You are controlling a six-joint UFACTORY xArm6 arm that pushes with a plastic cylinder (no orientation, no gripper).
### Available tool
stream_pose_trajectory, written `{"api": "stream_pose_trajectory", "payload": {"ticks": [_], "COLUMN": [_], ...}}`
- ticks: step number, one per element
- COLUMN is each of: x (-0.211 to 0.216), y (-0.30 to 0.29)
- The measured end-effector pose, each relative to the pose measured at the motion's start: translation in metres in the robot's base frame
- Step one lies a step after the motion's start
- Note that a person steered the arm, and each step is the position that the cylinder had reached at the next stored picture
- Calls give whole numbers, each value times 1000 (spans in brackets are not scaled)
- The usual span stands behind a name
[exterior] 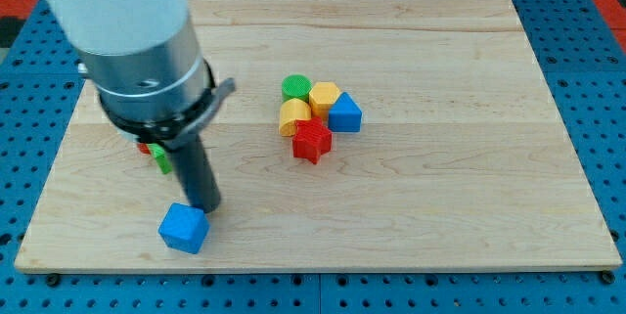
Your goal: Push the blue cube towards the left side of the board
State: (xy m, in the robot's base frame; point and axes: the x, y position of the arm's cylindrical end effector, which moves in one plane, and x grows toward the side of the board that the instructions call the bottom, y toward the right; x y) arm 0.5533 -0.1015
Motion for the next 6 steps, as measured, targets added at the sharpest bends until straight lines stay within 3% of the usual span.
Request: {"api": "stream_pose_trajectory", "payload": {"ticks": [1,2,3,4,5,6], "x": [11,50,35,18,5,-41], "y": [54,21,-56,-73,-6,-14]}}
